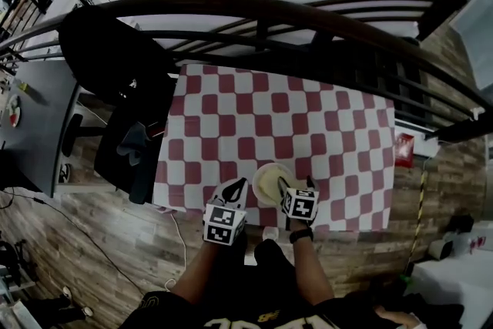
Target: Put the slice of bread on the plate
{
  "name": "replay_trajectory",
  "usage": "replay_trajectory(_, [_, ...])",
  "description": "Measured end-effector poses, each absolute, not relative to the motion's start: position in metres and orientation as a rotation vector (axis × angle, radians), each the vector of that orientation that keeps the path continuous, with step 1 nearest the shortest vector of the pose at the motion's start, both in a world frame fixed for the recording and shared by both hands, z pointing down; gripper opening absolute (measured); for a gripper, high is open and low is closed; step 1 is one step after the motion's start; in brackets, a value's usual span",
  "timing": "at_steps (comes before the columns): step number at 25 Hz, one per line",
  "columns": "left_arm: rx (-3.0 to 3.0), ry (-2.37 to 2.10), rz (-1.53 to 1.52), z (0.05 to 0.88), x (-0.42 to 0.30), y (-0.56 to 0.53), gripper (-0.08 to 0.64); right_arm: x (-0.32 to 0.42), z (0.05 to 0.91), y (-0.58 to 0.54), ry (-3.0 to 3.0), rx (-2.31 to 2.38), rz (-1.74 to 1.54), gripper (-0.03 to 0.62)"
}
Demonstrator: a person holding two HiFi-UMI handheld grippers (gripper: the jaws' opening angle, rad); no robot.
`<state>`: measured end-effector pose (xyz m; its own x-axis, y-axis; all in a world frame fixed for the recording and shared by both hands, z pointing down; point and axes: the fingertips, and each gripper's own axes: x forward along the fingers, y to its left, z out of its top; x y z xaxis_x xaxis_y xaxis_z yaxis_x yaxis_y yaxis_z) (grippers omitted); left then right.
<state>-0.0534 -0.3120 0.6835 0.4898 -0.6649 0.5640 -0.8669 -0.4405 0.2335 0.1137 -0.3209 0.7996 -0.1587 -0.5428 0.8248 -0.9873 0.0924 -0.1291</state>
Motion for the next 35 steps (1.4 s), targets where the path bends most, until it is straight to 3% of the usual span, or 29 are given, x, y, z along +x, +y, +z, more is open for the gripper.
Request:
replay_trajectory(8, [2.315, -1.330, 0.391, 0.618, -0.042, -0.340, 0.017, 0.098, 0.659, -0.360, -2.152, 1.581, 0.661, 0.390])
replay_trajectory(14, [2.428, -1.379, 0.256, 0.549, -0.032, -0.351, 0.017, 0.074, 0.553, -0.354, -2.382, 1.610, 0.437, 0.122])
replay_trajectory(18, [2.505, -1.394, 0.200, 0.512, -0.026, -0.352, 0.017, 0.059, 0.505, -0.342, -2.493, 1.626, 0.343, 0.038])
replay_trajectory(35, [2.608, -1.445, 0.077, 0.459, -0.026, -0.350, 0.017, 0.052, 0.435, -0.344, -2.557, 1.737, 0.063, 0.015])
